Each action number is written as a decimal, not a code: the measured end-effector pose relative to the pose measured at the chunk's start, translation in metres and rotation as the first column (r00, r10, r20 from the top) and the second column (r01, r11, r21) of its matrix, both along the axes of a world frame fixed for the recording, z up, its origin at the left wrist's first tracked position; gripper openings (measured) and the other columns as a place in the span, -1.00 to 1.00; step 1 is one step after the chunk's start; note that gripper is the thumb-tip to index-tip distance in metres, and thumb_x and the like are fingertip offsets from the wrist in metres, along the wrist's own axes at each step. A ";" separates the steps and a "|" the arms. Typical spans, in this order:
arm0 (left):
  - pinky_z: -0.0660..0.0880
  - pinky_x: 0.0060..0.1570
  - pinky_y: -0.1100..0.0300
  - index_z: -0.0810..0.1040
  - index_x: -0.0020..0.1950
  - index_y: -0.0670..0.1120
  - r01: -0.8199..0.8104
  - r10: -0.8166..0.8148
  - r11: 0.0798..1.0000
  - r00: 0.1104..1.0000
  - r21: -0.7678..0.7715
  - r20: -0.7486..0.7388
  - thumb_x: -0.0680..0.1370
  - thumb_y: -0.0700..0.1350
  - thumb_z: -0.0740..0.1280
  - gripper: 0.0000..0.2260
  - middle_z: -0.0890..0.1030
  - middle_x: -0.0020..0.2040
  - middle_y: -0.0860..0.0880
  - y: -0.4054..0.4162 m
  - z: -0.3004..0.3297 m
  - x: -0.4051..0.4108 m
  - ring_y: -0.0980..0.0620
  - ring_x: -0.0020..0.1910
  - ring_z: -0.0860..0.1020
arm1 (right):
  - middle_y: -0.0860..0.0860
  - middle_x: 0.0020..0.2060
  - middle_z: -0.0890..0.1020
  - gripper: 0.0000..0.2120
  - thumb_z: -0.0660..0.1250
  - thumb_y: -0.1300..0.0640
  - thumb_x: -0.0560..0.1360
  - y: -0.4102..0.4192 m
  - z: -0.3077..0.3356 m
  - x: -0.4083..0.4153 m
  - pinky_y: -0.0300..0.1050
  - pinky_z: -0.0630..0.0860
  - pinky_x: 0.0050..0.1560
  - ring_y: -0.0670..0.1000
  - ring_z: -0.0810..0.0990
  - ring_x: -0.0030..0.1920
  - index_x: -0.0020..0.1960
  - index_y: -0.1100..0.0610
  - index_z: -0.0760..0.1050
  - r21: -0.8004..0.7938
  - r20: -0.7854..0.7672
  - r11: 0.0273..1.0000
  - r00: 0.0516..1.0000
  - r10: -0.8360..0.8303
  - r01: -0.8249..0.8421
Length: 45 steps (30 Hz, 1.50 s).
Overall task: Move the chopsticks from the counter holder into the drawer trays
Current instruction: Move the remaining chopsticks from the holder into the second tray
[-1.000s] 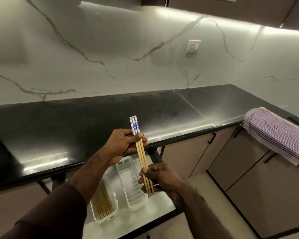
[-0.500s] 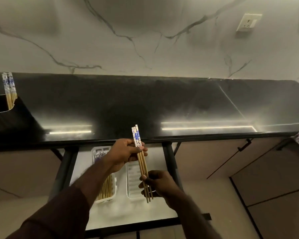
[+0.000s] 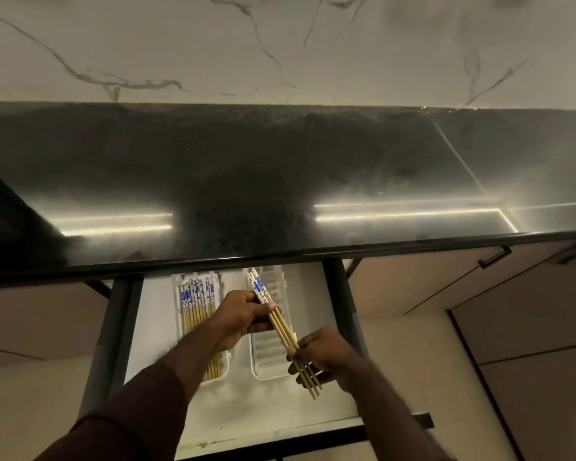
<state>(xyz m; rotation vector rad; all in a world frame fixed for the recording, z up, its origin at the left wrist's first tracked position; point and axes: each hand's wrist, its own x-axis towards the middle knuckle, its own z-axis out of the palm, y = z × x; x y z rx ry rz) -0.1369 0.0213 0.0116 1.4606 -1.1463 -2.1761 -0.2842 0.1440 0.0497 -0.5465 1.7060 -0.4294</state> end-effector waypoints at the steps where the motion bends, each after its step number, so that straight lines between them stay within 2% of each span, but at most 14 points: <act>1: 0.66 -0.14 0.05 0.59 0.06 -0.33 0.002 -0.002 1.000 1.000 0.020 0.010 0.52 -0.34 0.38 -0.86 0.71 -0.09 -0.26 -0.002 -0.005 -0.001 -0.19 -0.09 0.70 | 0.12 -0.19 0.73 -0.82 0.42 0.14 0.52 -0.004 -0.003 -0.001 -0.11 0.66 -0.19 0.04 0.69 -0.28 -0.02 0.27 0.65 0.024 -0.011 1.000 1.000 0.002 -0.002; 7: 0.66 -0.20 0.09 0.62 0.00 -0.31 0.013 -0.017 0.999 0.997 0.049 0.075 0.51 -0.32 0.39 -0.91 0.72 -0.14 -0.22 -0.011 -0.031 -0.004 -0.15 -0.13 0.71 | 0.12 -0.20 0.73 -0.79 0.41 0.13 0.53 -0.018 -0.026 0.001 -0.08 0.66 -0.16 0.05 0.70 -0.26 0.01 0.30 0.64 0.111 -0.031 0.994 0.999 -0.022 0.025; 11: 0.66 -0.17 0.09 0.63 0.00 -0.28 0.056 -0.046 0.997 0.987 -0.060 0.153 0.51 -0.27 0.41 -0.89 0.72 -0.17 -0.18 -0.019 -0.043 -0.005 -0.09 -0.17 0.72 | 0.15 -0.18 0.73 -0.78 0.41 0.14 0.53 -0.028 -0.041 0.008 -0.03 0.67 -0.15 0.09 0.71 -0.25 0.01 0.32 0.62 0.116 -0.015 0.990 0.997 -0.082 0.083; 14: 0.64 -0.28 0.18 0.64 -0.03 -0.24 0.099 -0.048 0.980 0.959 -0.174 0.278 0.48 -0.21 0.47 -0.87 0.71 -0.21 -0.13 -0.026 -0.049 -0.008 -0.03 -0.29 0.70 | 0.16 -0.20 0.72 -0.80 0.42 0.16 0.52 -0.037 -0.051 0.013 -0.07 0.67 -0.24 0.07 0.69 -0.30 -0.01 0.32 0.61 0.110 -0.006 0.986 0.992 -0.129 0.129; 16: 0.55 -0.40 0.25 0.67 -0.08 -0.16 0.142 -0.026 0.949 0.926 -0.282 0.377 0.43 -0.15 0.52 -0.86 0.70 -0.22 -0.06 -0.030 -0.051 -0.010 0.03 -0.33 0.65 | 0.20 -0.19 0.72 -0.79 0.43 0.17 0.52 -0.044 -0.055 0.016 -0.08 0.67 -0.29 0.08 0.69 -0.31 -0.01 0.34 0.61 0.095 -0.013 0.979 0.984 -0.178 0.179; 19: 0.43 -0.32 0.34 0.66 -0.12 -0.02 0.249 -0.020 0.879 0.872 -0.407 0.489 0.42 -0.04 0.53 -0.88 0.64 -0.24 0.11 -0.038 -0.057 -0.013 0.17 -0.22 0.58 | 0.22 -0.19 0.72 -0.79 0.44 0.19 0.50 -0.056 -0.062 0.023 -0.11 0.63 -0.38 0.08 0.68 -0.35 -0.02 0.36 0.61 0.099 -0.020 0.963 0.968 -0.250 0.251; 22: 0.30 -0.36 0.43 0.55 -0.14 0.09 0.322 -0.015 0.815 0.843 -0.481 0.538 0.46 -0.01 0.49 -0.88 0.51 -0.31 0.21 -0.040 -0.062 -0.015 0.30 -0.31 0.48 | 0.23 -0.24 0.71 -0.81 0.44 0.21 0.50 -0.064 -0.072 0.032 -0.10 0.63 -0.39 0.10 0.67 -0.38 -0.05 0.37 0.61 0.105 -0.025 0.943 0.948 -0.316 0.317; 24: 0.24 -0.37 0.44 0.51 -0.07 0.12 0.371 -0.011 0.765 0.825 -0.526 0.565 0.47 -0.02 0.47 -0.84 0.44 -0.33 0.25 -0.040 -0.068 -0.013 0.33 -0.34 0.42 | 0.23 -0.28 0.70 -0.82 0.45 0.23 0.49 -0.067 -0.079 0.038 -0.10 0.62 -0.42 0.10 0.66 -0.41 -0.07 0.38 0.61 0.100 -0.030 0.928 0.933 -0.358 0.360; 27: 0.25 -0.33 0.44 0.55 0.13 0.01 0.461 -0.029 0.697 0.783 -0.549 0.622 0.51 -0.06 0.45 -0.78 0.59 -0.14 0.14 -0.041 -0.078 -0.010 0.19 -0.15 0.53 | 0.24 -0.29 0.69 -0.85 0.44 0.26 0.48 -0.071 -0.090 0.047 -0.08 0.61 -0.46 0.11 0.64 -0.46 -0.06 0.38 0.60 0.088 -0.037 0.907 0.911 -0.411 0.412; 30: 0.40 -0.02 0.26 0.50 0.28 -0.01 0.620 -0.048 0.587 0.669 -0.521 0.742 0.55 -0.01 0.37 -0.69 0.61 0.13 -0.02 -0.042 -0.084 -0.007 -0.05 0.19 0.48 | 0.28 -0.19 0.70 -0.84 0.43 0.25 0.48 -0.071 -0.100 0.055 0.03 0.67 -0.34 0.16 0.67 -0.38 -0.04 0.36 0.60 0.070 -0.067 0.904 0.906 -0.419 0.423; 34: 0.25 0.36 0.00 0.39 0.41 0.00 0.802 -0.167 0.440 0.514 -0.403 0.841 0.61 0.00 0.26 -0.63 0.46 0.38 -0.01 -0.041 -0.081 -0.007 -0.09 0.42 0.32 | 0.26 -0.24 0.70 -0.92 0.39 0.26 0.47 -0.070 -0.112 0.064 0.07 0.68 -0.33 0.17 0.68 -0.38 -0.14 0.30 0.61 0.033 -0.119 0.901 0.897 -0.426 0.432; 36: 0.19 0.42 0.00 0.37 0.43 -0.02 0.865 -0.275 0.397 0.430 -0.306 0.860 0.65 -0.01 0.20 -0.65 0.42 0.44 -0.05 -0.041 -0.077 -0.008 -0.06 0.46 0.29 | 0.23 -0.30 0.70 -0.91 0.39 0.28 0.46 -0.071 -0.118 0.066 0.05 0.67 -0.35 0.15 0.67 -0.43 -0.21 0.27 0.59 0.036 -0.118 0.896 0.893 -0.435 0.442; 40: -0.20 0.49 -0.23 0.39 0.41 -0.04 0.982 -0.177 0.099 0.174 -0.158 0.969 0.65 0.02 0.15 -0.66 0.18 0.58 -0.07 -0.043 -0.071 -0.011 -0.16 0.58 -0.15 | 0.22 -0.31 0.70 -0.87 0.41 0.24 0.45 -0.072 -0.129 0.070 0.14 0.68 -0.25 0.17 0.68 -0.37 -0.26 0.25 0.58 0.032 -0.150 0.908 0.900 -0.409 0.417; 45: -0.42 0.41 -0.25 0.29 0.48 -0.06 0.999 -0.169 0.040 0.026 -0.020 0.985 0.59 0.01 0.25 -0.53 0.04 0.61 -0.08 -0.044 -0.073 -0.019 -0.14 0.56 -0.27 | 0.26 -0.04 0.68 -0.79 0.34 0.18 0.52 -0.072 -0.142 0.073 0.17 0.61 0.05 0.27 0.67 0.00 0.02 0.33 0.59 0.015 -0.194 0.955 0.938 -0.288 0.297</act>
